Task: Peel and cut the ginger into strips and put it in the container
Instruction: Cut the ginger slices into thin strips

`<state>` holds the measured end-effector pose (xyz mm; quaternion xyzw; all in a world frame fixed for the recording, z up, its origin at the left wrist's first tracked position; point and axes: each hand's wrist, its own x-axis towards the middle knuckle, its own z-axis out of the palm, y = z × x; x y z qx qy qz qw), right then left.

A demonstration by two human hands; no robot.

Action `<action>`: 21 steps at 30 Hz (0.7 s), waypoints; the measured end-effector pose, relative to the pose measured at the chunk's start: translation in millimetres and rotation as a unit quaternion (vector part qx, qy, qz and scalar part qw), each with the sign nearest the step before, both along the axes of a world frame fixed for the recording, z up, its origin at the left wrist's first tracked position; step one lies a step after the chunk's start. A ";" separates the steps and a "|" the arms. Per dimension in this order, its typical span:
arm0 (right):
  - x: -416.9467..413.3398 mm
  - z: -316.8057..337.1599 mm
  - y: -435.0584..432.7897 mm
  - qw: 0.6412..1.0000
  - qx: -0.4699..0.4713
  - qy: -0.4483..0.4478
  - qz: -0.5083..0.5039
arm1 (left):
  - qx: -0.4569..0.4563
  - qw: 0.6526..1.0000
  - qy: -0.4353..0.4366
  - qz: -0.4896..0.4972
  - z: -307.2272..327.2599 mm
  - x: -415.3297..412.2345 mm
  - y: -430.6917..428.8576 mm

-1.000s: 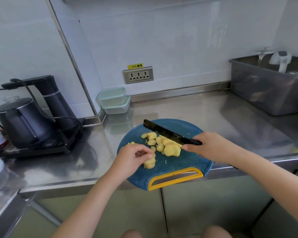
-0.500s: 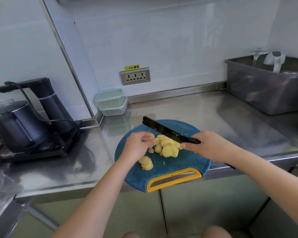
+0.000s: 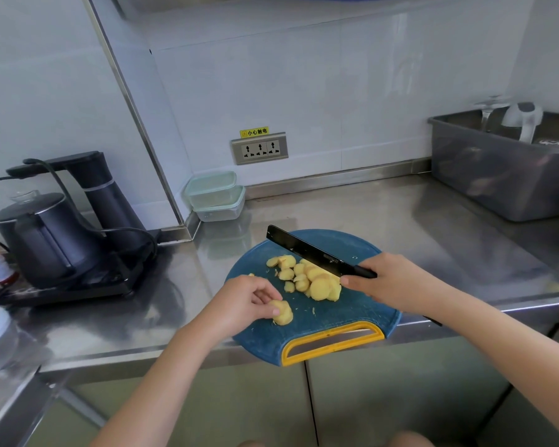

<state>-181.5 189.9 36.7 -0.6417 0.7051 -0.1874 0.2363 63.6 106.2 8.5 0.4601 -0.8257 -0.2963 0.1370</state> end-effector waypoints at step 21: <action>8.5 -3.4 8.7 1.000 0.020 0.012 0.014 | -0.057 0.995 0.005 0.078 -17.1 -12.3 30.2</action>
